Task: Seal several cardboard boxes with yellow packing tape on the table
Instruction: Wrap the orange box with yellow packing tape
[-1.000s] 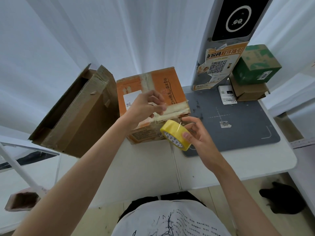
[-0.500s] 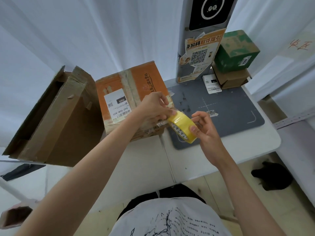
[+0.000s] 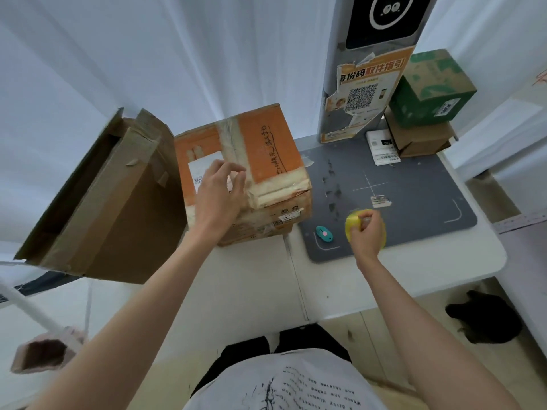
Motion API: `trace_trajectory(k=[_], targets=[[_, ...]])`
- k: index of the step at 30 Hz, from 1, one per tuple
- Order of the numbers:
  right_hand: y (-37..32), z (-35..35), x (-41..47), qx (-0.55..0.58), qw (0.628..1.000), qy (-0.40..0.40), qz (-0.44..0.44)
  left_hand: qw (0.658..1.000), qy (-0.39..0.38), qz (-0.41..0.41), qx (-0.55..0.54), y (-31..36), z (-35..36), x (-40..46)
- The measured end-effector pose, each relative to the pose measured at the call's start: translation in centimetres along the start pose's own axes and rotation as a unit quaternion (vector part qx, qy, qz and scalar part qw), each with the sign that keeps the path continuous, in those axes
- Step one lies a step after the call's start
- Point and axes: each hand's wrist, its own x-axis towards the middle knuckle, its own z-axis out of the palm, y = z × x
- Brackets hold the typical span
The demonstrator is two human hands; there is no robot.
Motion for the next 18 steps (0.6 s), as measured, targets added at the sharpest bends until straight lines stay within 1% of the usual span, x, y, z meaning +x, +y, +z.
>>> trace_trajectory(k=[1, 3, 5, 7, 8, 9, 10, 11, 12, 13, 14, 15, 16, 18], targets=[[0.9, 0.8, 0.4, -0.035, 0.999, 0.004, -0.006, 1.000, 0.001, 0.001, 0.018, -1.1, -0.3, -0.5], [2.6, 2.4, 0.9, -0.091, 0.996, -0.019, -0.005, 0.998, 0.000, -0.019, 0.057, -3.3, -0.7, -1.2], [4.2, 3.5, 1.4, -0.141, 0.989, -0.047, 0.014, 0.994, 0.007, -0.071, 0.081, -5.0, -1.1, -1.5], [4.6, 4.3, 1.9, -0.152, 0.985, -0.064, 0.057, 0.988, -0.004, -0.139, 0.065, -6.0, -1.4, -1.6], [3.9, 4.6, 1.9, -0.147, 0.984, -0.054, 0.083, 0.984, -0.013, -0.172, 0.048, -6.2, -1.5, -1.6], [2.6, 4.9, 1.8, -0.134, 0.986, -0.023, 0.094, 0.979, -0.024, -0.202, 0.031, -6.2, -1.5, -1.5], [0.2, 5.2, 1.4, -0.103, 0.991, 0.027, 0.084, 0.973, -0.031, -0.229, 0.018, -6.1, -1.5, -1.3], [-2.6, 5.5, 0.8, -0.062, 0.993, 0.087, 0.040, 0.968, -0.035, -0.249, 0.010, -5.8, -1.5, -0.9], [-6.2, 5.5, -0.2, -0.017, 0.989, 0.143, -0.031, 0.964, -0.037, -0.264, 0.006, -5.6, -1.5, -0.6], [-9.7, 5.6, -1.3, 0.021, 0.976, 0.184, -0.111, 0.961, -0.039, -0.275, 0.006, -5.3, -1.4, -0.4], [-13.3, 5.7, -2.5, 0.047, 0.960, 0.198, -0.192, 0.958, -0.037, -0.283, 0.006, -5.1, -1.3, -0.1], [-15.7, 6.2, -3.4, 0.039, 0.943, 0.185, -0.273, 0.957, -0.032, -0.287, 0.009, -4.9, -1.1, 0.0], [-18.3, 6.8, -4.7, 0.003, 0.925, 0.153, -0.347, 0.957, -0.026, -0.288, 0.013, -4.7, -0.9, 0.0], [-20.9, 8.8, -6.4, -0.113, 0.884, 0.076, -0.447, 0.959, -0.010, -0.281, 0.028, -4.6, -0.4, -0.1]])
